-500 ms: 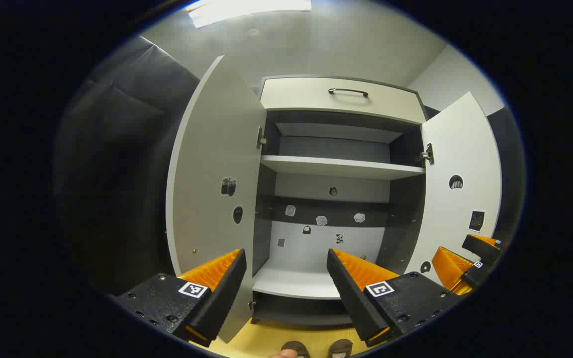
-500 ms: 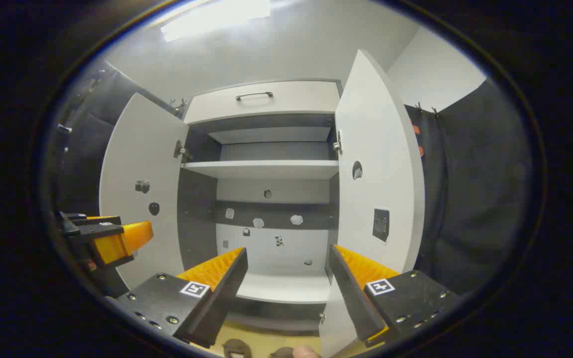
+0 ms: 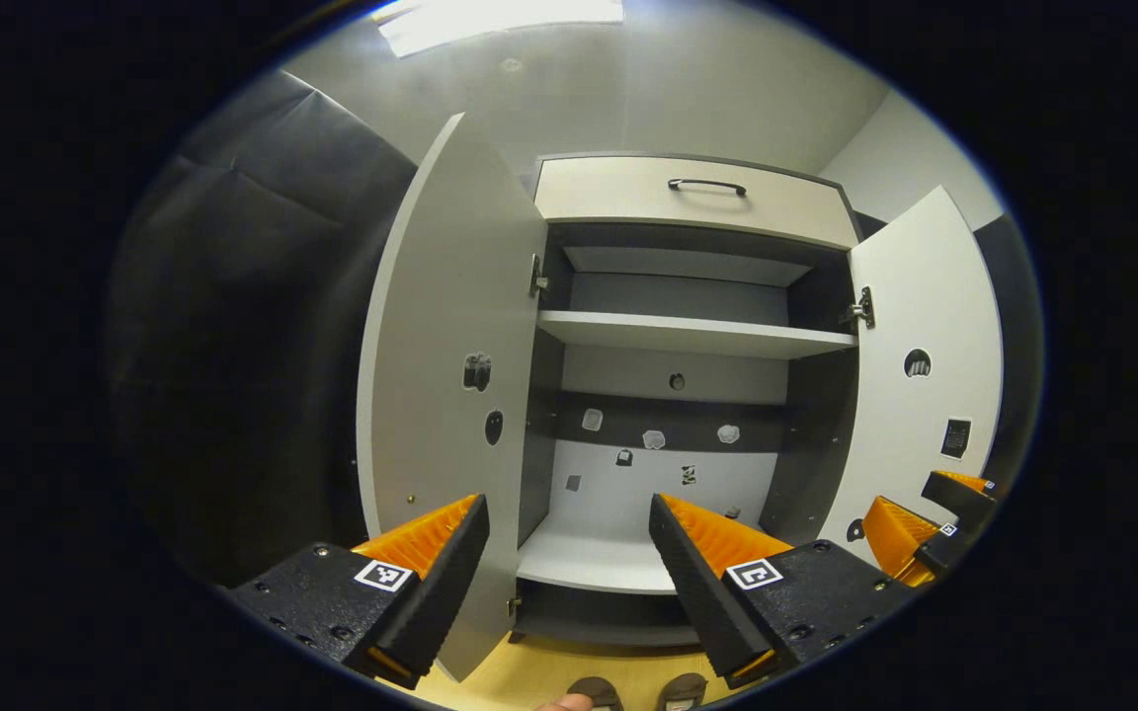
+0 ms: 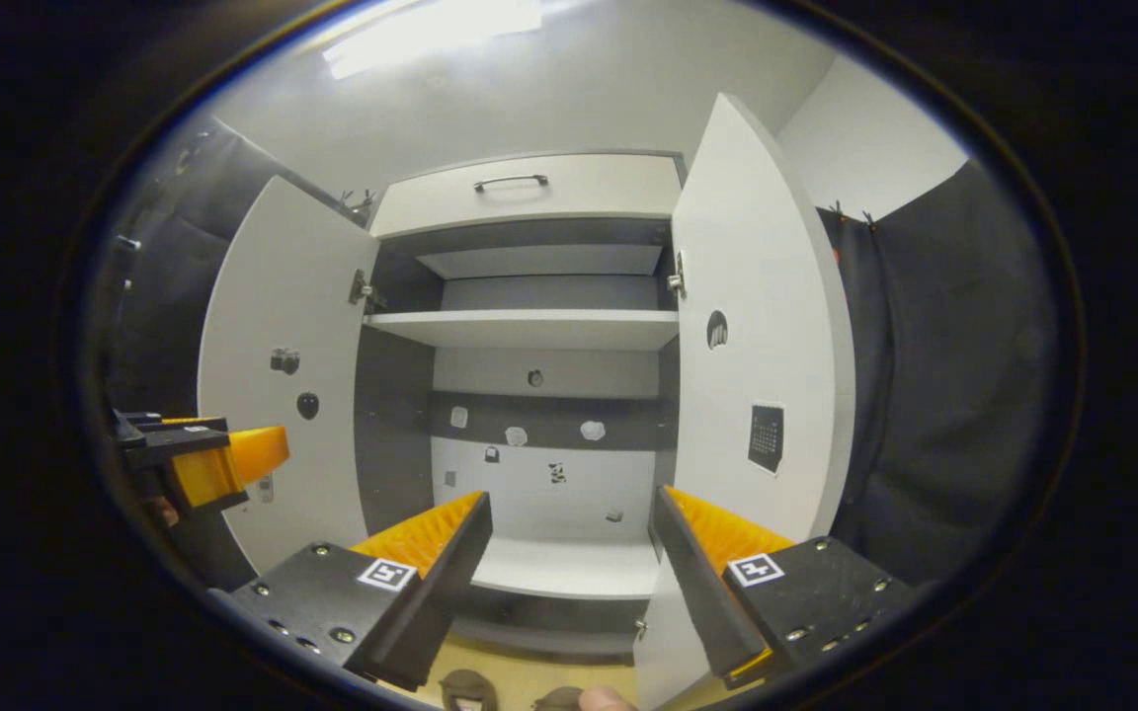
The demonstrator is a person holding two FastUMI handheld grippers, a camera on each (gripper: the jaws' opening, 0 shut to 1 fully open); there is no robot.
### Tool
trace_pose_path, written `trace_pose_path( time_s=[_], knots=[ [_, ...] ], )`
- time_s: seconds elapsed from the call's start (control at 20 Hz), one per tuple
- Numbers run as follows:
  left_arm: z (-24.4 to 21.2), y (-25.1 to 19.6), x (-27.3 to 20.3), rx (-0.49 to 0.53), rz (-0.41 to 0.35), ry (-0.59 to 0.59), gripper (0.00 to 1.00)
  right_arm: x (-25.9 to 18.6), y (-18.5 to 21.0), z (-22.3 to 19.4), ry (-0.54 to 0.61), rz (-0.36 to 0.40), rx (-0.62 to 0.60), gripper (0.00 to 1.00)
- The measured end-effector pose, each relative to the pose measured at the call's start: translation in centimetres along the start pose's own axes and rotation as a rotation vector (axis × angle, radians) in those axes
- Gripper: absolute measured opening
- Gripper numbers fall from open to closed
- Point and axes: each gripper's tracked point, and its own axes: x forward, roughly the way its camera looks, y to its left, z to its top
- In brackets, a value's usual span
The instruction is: Grab one shoe with the right hand and put it into the shoe cabinet, grab the other shoe with the left hand and put it into the shoe cabinet; then close the right door with the right hand and the left door with the left hand.
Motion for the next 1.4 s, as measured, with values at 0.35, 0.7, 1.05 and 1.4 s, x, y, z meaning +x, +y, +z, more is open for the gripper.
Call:
trace_pose_path(
  time_s=[0.35,0.7,1.05,1.4],
  knots=[
    [0.4,1.0,-0.2,0.001,0.008,-0.010,0.99,0.0,0.7,-4.0,0.074,0.002,-0.019,0.99],
    [0.9,3.0,-0.5,0.010,0.040,-0.021,1.00,-1.5,2.1,-14.9,0.285,0.034,-0.018,0.99],
    [0.8,5.1,-1.0,-0.012,0.072,-0.016,0.99,-4.2,2.8,-30.1,0.596,0.039,-0.026,0.98],
    [0.5,7.2,-1.8,0.000,0.116,-0.003,0.99,-8.9,4.7,-45.2,1.004,0.089,0.008,0.77]
  ],
)
